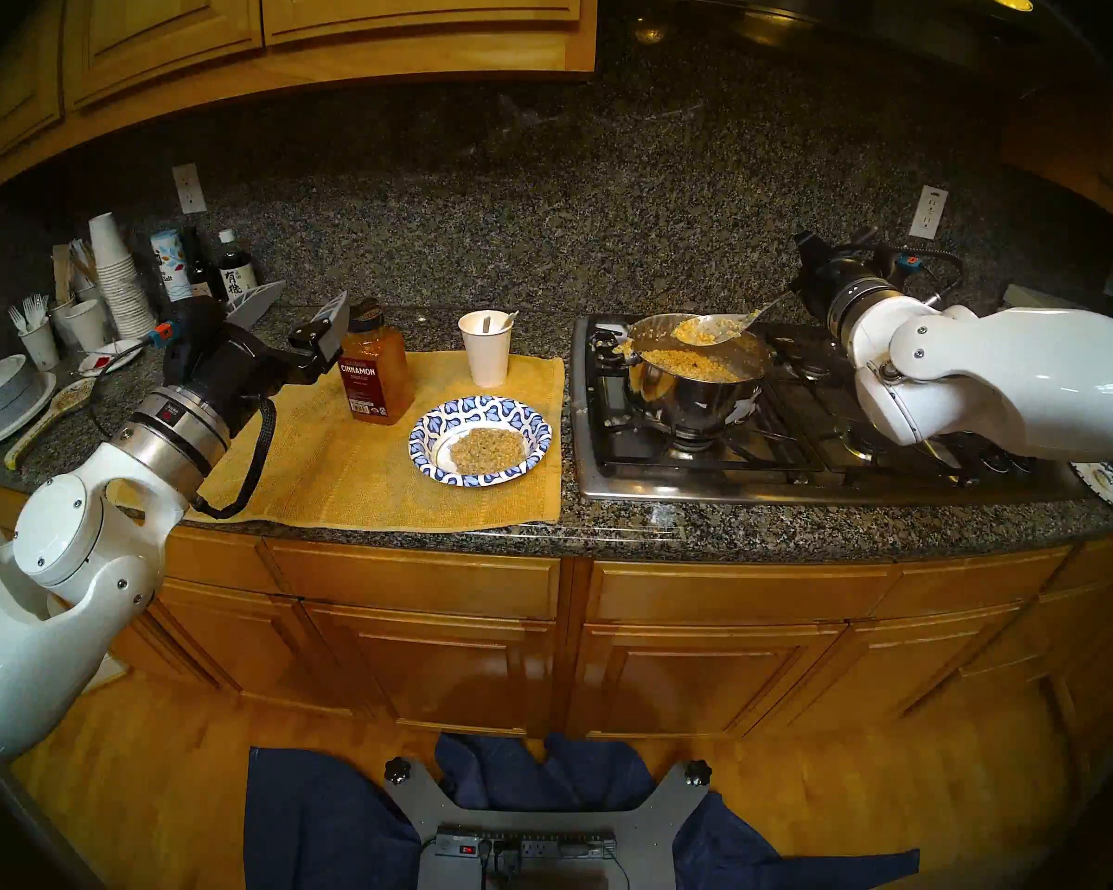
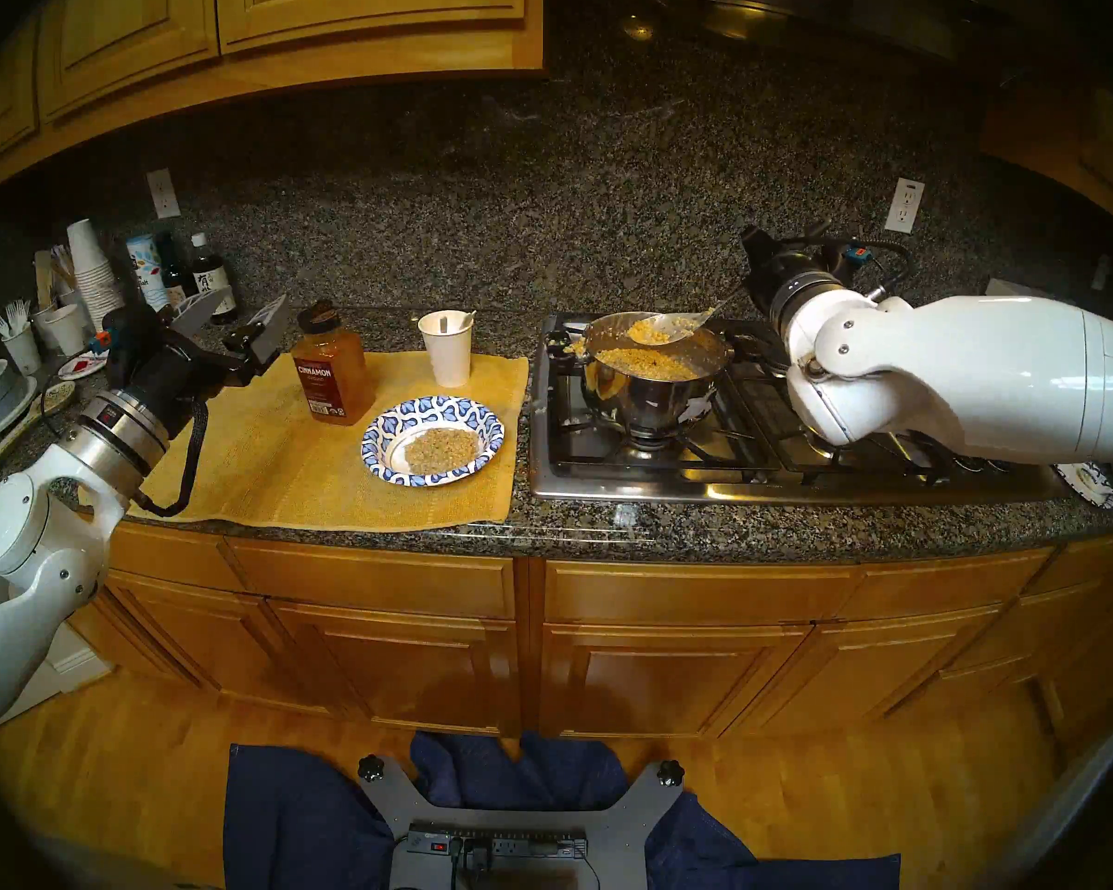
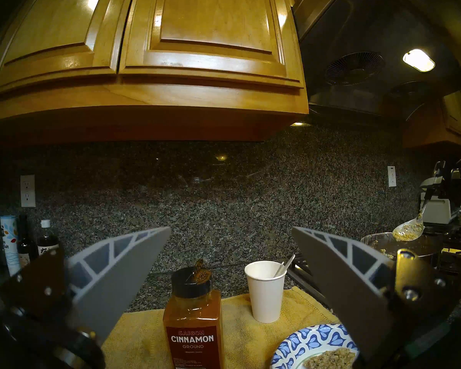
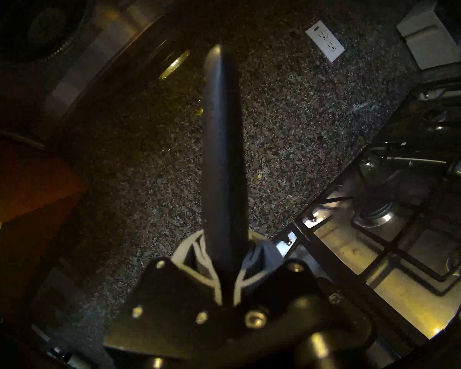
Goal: Scoop oatmeal into bowl, add cinnamon, and put a spoon inside bowl
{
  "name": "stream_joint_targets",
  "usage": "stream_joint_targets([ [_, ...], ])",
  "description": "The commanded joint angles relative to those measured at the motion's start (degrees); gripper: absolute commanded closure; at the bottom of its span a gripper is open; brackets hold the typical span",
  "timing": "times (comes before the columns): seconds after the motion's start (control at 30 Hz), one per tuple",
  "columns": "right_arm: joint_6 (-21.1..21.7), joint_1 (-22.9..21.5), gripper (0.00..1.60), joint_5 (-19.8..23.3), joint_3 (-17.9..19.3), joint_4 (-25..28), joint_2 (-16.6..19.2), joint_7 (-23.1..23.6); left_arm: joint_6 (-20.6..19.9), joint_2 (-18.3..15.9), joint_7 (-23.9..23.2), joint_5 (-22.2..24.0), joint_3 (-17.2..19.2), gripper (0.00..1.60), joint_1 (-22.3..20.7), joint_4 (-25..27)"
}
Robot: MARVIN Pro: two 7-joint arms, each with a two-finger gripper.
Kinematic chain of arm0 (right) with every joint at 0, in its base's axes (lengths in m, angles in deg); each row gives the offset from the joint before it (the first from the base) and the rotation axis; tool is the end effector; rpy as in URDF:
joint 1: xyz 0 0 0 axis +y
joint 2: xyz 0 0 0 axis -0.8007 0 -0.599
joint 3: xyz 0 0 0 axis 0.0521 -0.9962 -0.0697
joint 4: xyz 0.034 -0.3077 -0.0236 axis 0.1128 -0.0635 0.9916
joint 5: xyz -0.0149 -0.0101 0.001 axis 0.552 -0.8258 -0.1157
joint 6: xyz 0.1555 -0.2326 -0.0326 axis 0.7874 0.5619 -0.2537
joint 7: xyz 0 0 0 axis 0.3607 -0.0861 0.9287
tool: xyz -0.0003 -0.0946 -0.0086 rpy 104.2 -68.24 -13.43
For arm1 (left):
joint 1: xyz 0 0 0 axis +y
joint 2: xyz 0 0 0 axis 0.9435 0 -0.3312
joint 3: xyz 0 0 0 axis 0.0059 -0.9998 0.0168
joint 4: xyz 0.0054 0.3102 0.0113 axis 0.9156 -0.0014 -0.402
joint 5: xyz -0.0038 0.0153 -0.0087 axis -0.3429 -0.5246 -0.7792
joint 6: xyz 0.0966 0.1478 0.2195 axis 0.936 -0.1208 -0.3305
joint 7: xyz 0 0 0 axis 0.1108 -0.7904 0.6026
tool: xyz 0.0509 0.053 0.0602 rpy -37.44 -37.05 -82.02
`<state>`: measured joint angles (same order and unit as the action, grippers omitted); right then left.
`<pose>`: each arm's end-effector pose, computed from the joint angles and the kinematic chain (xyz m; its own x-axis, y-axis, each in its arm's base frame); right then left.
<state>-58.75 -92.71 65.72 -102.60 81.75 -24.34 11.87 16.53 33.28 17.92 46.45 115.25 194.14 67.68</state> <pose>0.4346 -0.1255 -0.0262 -0.0817 -0.6625 0.7446 -0.1136 -0.7360 -0.6673 0.2822 0.1525 -0.1115 -0.2611 0.0182 0.9651 -0.2741 -0.9601 -0.0561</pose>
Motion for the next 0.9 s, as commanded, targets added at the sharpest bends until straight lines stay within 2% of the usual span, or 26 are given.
stream_joint_targets([
  [0.0, -0.01, -4.5, 1.6, -3.6, 0.65, -1.26, -2.52, -0.49, 0.71, -0.04, -0.07, -0.12, 1.29, 0.0, -1.04, 0.7],
  [0.37, 2.92, -4.51, 1.6, -9.67, -3.26, -4.47, -9.87, -3.55, 0.72, -0.03, -0.07, -0.12, 1.3, 0.0, -1.04, 0.7],
  [0.67, 4.54, -3.52, 1.6, -12.18, -5.18, -6.09, -15.14, -5.94, 0.74, -0.01, -0.09, -0.13, 1.33, 0.0, -1.02, 0.71],
  [0.8, 5.59, -3.51, 1.6, -14.65, -7.27, -6.85, -18.25, -7.83, 0.75, -0.01, -0.1, -0.13, 1.33, 0.0, -1.02, 0.71],
  [0.87, 5.41, -3.06, 1.6, -14.67, -7.15, -6.95, -18.66, -8.19, 0.76, 0.0, -0.11, -0.13, 1.35, 0.0, -1.01, 0.71],
])
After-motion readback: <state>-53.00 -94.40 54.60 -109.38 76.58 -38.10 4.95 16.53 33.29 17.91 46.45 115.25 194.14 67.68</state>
